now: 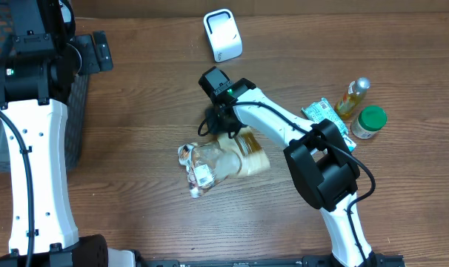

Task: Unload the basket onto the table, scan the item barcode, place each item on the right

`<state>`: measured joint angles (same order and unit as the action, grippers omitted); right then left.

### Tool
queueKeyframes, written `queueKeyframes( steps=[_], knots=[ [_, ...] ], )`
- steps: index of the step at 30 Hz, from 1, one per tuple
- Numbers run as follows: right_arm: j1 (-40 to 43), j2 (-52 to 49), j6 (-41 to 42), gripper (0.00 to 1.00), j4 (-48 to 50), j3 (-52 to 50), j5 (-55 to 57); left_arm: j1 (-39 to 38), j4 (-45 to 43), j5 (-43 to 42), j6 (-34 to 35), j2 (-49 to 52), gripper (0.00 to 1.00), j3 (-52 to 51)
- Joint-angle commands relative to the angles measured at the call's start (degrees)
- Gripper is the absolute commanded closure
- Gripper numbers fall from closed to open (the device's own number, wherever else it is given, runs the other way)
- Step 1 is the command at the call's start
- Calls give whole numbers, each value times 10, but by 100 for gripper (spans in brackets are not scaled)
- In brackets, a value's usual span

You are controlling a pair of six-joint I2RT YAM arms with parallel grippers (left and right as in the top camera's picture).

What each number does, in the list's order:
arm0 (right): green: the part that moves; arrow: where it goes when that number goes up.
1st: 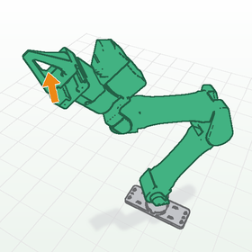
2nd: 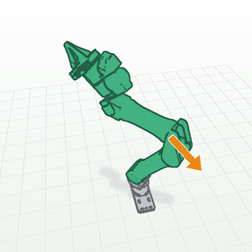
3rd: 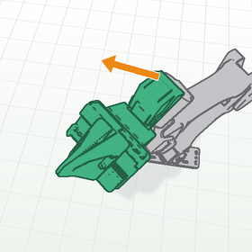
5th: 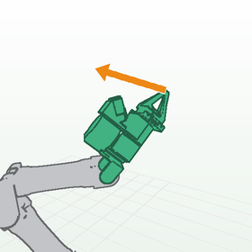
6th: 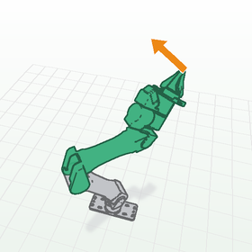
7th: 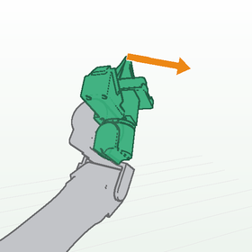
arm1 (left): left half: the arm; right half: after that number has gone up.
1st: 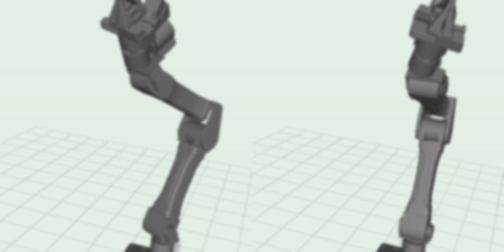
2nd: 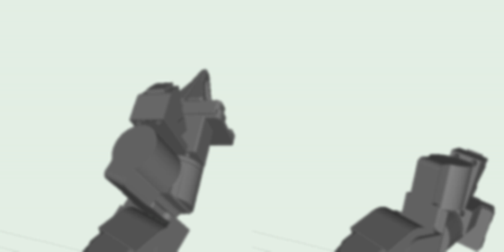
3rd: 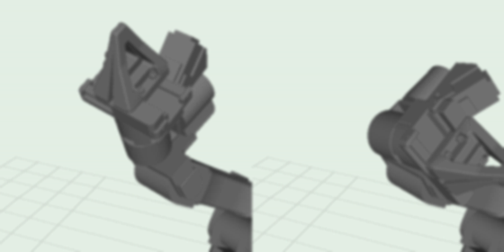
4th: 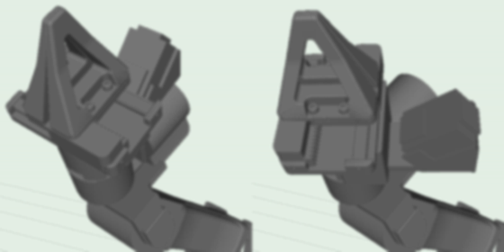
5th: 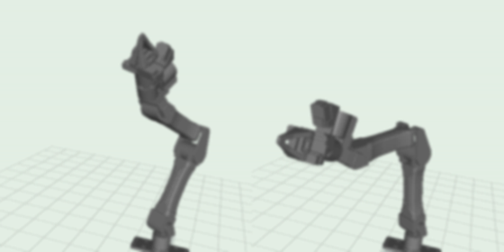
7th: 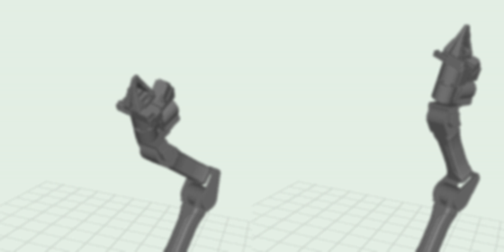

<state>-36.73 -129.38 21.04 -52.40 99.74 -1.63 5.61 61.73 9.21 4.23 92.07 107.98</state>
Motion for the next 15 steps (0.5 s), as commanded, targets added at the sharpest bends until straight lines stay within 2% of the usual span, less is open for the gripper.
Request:
queueKeyframes(
  steps=[1,11,15],
  knots=[
    [15,3,0,86,-41,12,37,-4,-2,-1,-9,2,0,0],
    [46,48,-1,86,-127,61,28,-4,-2,-1,-9,2,1,0],
    [42,64,-23,87,-171,92,-45,-4,-2,-1,-9,2,0,0]
  ],
)
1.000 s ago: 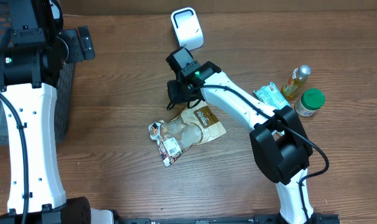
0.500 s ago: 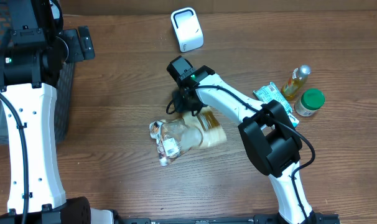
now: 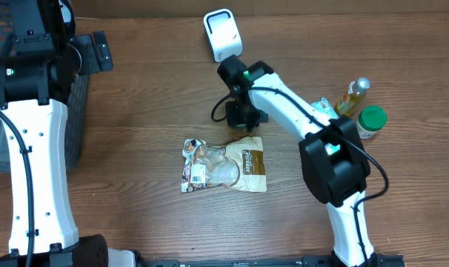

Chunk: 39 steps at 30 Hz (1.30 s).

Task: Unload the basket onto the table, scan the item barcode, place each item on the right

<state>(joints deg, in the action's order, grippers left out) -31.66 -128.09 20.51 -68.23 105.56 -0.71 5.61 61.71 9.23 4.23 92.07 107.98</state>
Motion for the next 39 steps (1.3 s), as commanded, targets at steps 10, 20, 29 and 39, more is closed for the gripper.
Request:
queueKeyframes(
  steps=[10,20,29,39],
  knots=[
    [-80,53,-56,92,-89,0,-148,-4,-2,-1,-9,2,0,0],
    [-161,52,-37,92,-57,-64,-148,-4,-2,-1,-9,2,0,0],
    [-195,52,-5,92,-44,-92,-148,-4,-2,-1,-9,2,0,0],
    [-194,52,-1,92,2,-115,-83,-4,-2,-1,-9,2,0,0]
  ],
)
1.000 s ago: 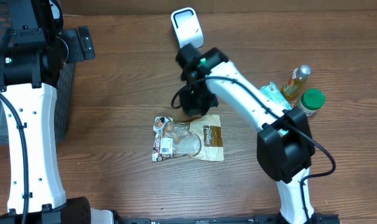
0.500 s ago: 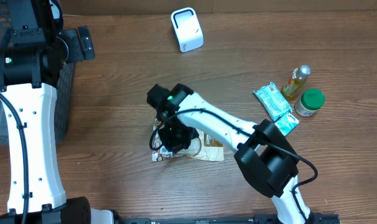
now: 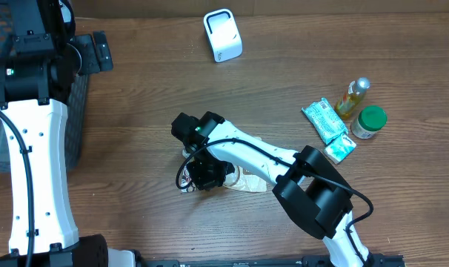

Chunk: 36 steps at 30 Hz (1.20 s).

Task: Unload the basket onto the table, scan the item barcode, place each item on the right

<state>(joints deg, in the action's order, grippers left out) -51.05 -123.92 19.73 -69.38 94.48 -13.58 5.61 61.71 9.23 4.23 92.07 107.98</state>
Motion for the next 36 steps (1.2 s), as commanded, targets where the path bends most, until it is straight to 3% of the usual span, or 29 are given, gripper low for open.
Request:
queueKeyframes(
  steps=[1,14,26,30,32,33,36],
  knots=[
    [0,10,7,92,20,-4,57,-4,-2,-1,-9,2,0,0],
    [3,10,6,91,79,0,101,-4,-2,-1,-9,2,0,0],
    [39,10,2,90,-4,109,91,-4,-2,-1,-9,2,0,0],
    [64,10,0,76,-35,120,90,-4,-2,-1,-9,2,0,0],
    [82,10,1,46,-47,120,90,-4,-2,-1,-9,2,0,0],
    [89,10,3,36,-51,120,90,-4,-2,-1,-9,2,0,0],
    [112,10,5,26,-54,120,76,-4,-2,-1,-9,2,0,0]
  ],
)
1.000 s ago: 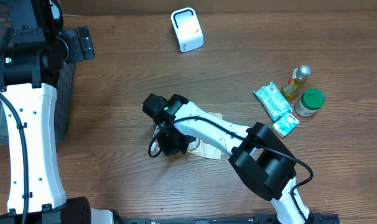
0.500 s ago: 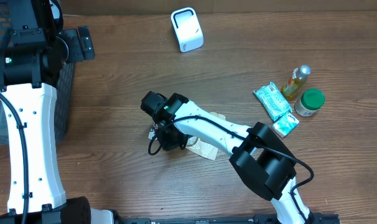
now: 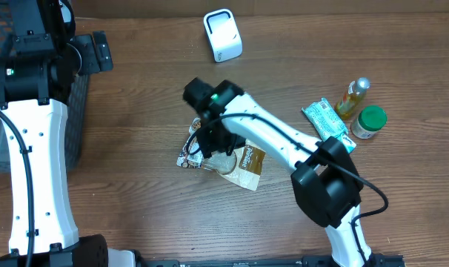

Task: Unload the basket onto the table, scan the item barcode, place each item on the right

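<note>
A snack bag (image 3: 243, 162), part clear and part brown, lies tilted at mid table, and its left end with a small white label (image 3: 191, 148) pokes out beside my right gripper (image 3: 210, 142). That gripper sits over the bag's upper left part and seems shut on it, though the wrist hides the fingers. The white scanner (image 3: 223, 35) stands at the far edge, well beyond the bag. My left arm (image 3: 33, 148) stays at the left side; its dark gripper (image 3: 97, 52) is far from the bag, and whether it is open or shut does not show.
At the right stand a green-lidded jar (image 3: 370, 122), a small yellow bottle (image 3: 352, 96) and green packets (image 3: 326, 120). A dark basket (image 3: 75, 122) sits at the left edge behind my left arm.
My right gripper has moved from the bag's lower left end up and a little right. The bag has shifted and turned with it, its brown end now pointing down-right.
My right gripper first stood on the crumpled bag at mid table. Then it was off it, nearer the scanner, with the bag flat on the table. Later it was down at the bag's left end, and now the bag is turned and shifted under it.
</note>
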`<state>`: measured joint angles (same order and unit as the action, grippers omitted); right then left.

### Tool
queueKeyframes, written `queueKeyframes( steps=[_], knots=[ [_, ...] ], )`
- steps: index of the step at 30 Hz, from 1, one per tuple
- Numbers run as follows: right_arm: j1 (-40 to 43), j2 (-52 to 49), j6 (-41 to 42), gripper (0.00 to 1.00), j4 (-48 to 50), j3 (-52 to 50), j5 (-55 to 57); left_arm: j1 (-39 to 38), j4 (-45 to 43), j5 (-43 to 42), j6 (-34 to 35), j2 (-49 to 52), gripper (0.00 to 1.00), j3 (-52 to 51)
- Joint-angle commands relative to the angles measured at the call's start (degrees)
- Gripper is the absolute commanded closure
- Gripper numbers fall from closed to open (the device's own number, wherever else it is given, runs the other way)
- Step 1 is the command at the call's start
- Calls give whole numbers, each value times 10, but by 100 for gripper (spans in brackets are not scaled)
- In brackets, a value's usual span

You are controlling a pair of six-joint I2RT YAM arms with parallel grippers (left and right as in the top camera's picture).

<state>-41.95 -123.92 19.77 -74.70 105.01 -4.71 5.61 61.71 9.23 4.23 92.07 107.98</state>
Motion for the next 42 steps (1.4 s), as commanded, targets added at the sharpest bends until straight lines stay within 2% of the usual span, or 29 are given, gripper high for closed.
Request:
queueKeyframes(
  steps=[1,3,6,19,42],
  knots=[
    [25,10,4,24,-1,15,-14,-4,-2,-1,-9,2,0,0],
    [36,10,4,19,-1,15,-14,-4,-2,-1,-9,2,0,0],
    [49,10,4,17,-1,15,-14,-4,-2,-1,-9,2,1,0],
    [79,10,-1,17,0,15,-14,-4,-2,-1,-9,2,0,0],
    [80,10,-22,16,0,15,-14,-4,-2,-1,-9,2,0,0]
  ],
)
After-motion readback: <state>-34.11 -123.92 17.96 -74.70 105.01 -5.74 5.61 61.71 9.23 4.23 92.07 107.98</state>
